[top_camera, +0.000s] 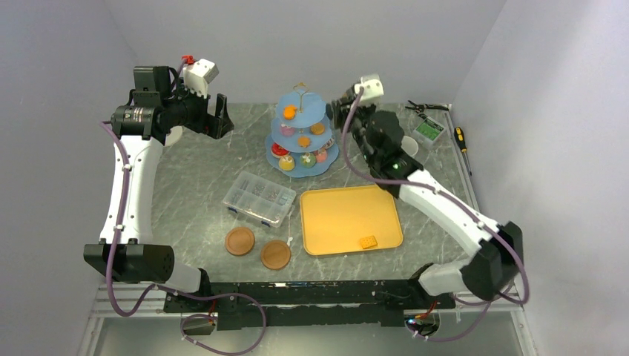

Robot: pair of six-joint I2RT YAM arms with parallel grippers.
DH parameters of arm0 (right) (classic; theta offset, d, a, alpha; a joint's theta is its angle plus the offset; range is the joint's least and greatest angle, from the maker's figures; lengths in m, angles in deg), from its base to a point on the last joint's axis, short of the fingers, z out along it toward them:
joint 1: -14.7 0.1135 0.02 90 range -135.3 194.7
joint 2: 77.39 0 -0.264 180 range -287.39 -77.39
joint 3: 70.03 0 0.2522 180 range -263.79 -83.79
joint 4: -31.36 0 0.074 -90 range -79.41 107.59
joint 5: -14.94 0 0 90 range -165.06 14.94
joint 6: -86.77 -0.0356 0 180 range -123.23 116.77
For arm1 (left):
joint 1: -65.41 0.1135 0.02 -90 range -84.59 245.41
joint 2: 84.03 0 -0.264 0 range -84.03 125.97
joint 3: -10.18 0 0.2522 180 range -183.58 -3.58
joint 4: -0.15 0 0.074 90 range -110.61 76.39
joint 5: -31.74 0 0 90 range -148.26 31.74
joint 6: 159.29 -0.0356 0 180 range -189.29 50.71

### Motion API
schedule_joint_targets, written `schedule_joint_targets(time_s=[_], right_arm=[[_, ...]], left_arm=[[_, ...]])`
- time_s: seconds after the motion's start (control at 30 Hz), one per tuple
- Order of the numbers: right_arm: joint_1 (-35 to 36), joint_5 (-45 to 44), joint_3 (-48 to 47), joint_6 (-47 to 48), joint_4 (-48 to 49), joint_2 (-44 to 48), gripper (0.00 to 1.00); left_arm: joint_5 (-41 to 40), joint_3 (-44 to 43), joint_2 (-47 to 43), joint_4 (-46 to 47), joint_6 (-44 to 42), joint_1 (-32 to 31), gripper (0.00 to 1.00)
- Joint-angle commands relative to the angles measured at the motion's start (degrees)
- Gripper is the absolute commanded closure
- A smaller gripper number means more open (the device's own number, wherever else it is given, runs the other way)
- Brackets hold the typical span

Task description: Serve the afternoon tea

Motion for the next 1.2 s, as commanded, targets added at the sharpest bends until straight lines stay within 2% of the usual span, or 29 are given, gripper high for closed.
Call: schedule_joint_targets(time_s=[0.0, 0.17, 0.37, 0.53, 0.83, 1.0, 1.17], right_arm=[[-3.44, 8.47, -9.51, 1.89, 6.68, -7.47, 0.58], [-5.63, 12.87, -17.82, 1.11, 6.85, -16.22, 0.57], [-6.47, 15.85, -21.49, 0.44, 6.84, -21.69, 0.57], [-6.49, 17.85, -22.60, -0.19, 5.73, -23.61, 0.52], [-6.48, 16.90, -21.11, -0.42, 4.19, -22.82, 0.38], [-6.49, 16.42, -19.31, -0.59, 3.77, -20.12, 0.40], [-6.47, 14.59, -13.01, -1.12, 2.59, -12.61, 0.41]], left_arm=[[0.50, -0.97, -0.41, 1.47, -0.28, 0.23, 0.07], [0.33, -1.25, 0.07, 1.80, -0.37, 0.23, 0.07], [0.30, -1.85, 0.57, 1.76, -0.49, 0.23, 0.07], [0.48, -1.66, 0.43, 1.96, -0.38, 0.23, 0.07], [0.66, -2.13, 0.32, 1.89, -0.14, 0.23, 0.07], [0.83, -2.44, 0.20, 1.76, 0.07, 0.24, 0.07], [0.81, -1.94, -0.14, 1.67, -0.24, 0.23, 0.07]])
